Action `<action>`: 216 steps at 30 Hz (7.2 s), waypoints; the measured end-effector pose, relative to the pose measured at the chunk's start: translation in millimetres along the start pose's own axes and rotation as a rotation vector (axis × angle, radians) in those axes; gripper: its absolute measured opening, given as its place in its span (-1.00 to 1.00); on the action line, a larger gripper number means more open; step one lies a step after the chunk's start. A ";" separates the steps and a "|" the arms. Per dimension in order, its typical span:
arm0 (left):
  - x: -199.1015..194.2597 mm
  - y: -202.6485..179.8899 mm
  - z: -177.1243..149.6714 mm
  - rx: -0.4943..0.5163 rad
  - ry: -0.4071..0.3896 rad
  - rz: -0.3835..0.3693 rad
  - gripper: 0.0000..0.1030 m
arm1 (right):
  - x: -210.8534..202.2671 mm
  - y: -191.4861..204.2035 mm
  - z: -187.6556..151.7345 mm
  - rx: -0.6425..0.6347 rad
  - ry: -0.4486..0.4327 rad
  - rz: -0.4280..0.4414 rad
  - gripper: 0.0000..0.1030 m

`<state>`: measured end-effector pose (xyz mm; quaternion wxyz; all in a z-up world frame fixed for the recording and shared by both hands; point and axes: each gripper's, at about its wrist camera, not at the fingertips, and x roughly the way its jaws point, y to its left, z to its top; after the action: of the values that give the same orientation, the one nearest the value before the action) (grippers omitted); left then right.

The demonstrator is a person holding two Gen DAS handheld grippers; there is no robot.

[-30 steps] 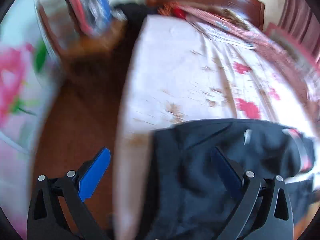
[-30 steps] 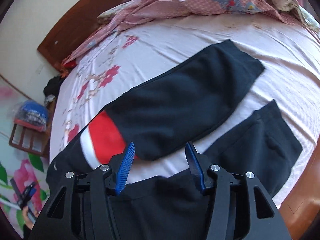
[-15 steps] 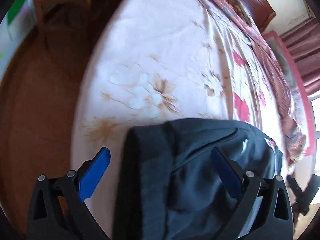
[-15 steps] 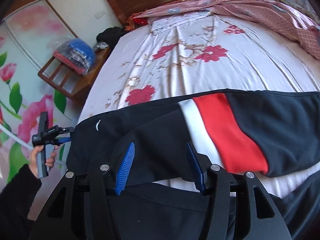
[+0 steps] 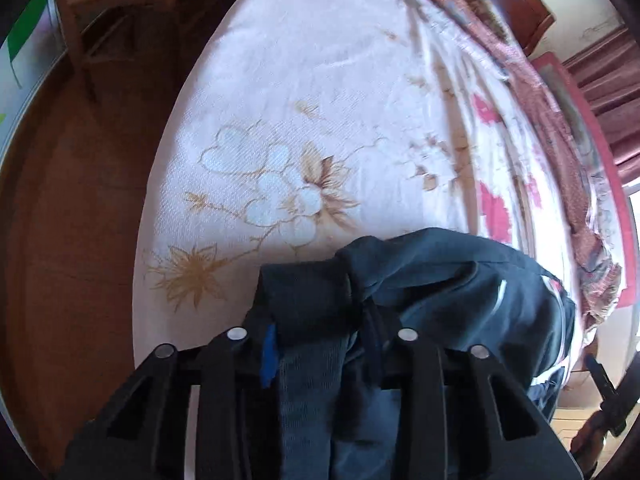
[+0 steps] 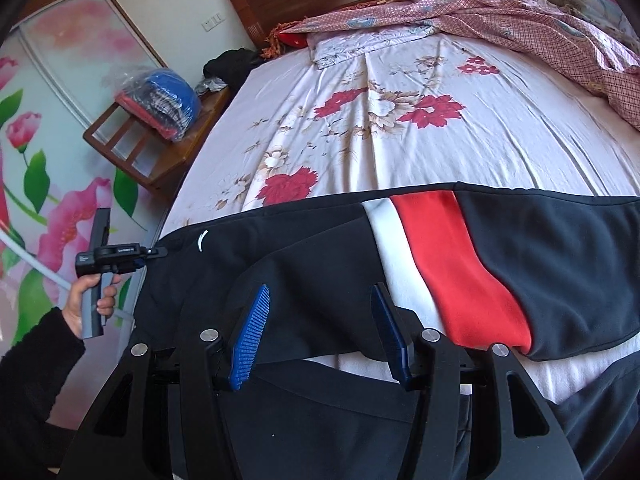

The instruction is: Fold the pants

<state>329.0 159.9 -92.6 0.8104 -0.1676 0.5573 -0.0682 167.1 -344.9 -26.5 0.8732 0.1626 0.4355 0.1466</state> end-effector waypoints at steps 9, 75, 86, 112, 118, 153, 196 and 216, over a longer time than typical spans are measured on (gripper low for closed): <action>-57.8 -40.9 -19.8 0.087 -0.209 0.108 -0.74 | -16.9 -89.7 26.0 0.149 0.006 -0.150 0.02; -148.1 14.3 -323.2 0.113 -0.394 0.232 -0.30 | -72.8 -19.6 -223.7 -0.644 0.115 -0.498 -0.89; -131.7 23.4 -350.0 0.176 -0.308 0.332 -0.27 | -48.6 -27.9 -255.2 -0.623 0.191 -0.506 -0.83; -145.1 -206.5 -328.4 0.487 -0.323 0.141 0.85 | 46.7 -108.6 -65.6 -0.087 0.130 -1.119 0.29; -137.1 -215.2 -325.7 0.494 -0.275 0.125 0.85 | 31.5 -159.5 -61.0 0.056 0.115 -0.941 -0.85; -133.9 -280.7 -351.5 0.635 -0.281 0.120 0.88 | -131.2 -319.1 -264.1 1.106 -0.502 0.084 -0.08; -134.7 -164.4 -328.6 0.289 -0.270 0.400 0.88 | -119.0 -226.7 -140.8 0.391 -0.165 -0.457 -0.64; -197.0 -92.8 -310.5 0.160 -0.386 0.436 0.91 | 59.1 113.0 -198.0 -0.953 0.005 -0.755 -0.64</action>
<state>-24.3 71.0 12.9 0.9075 0.0107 0.4087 0.0968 28.3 -188.3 -134.5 0.8404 -0.4123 0.3516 0.0060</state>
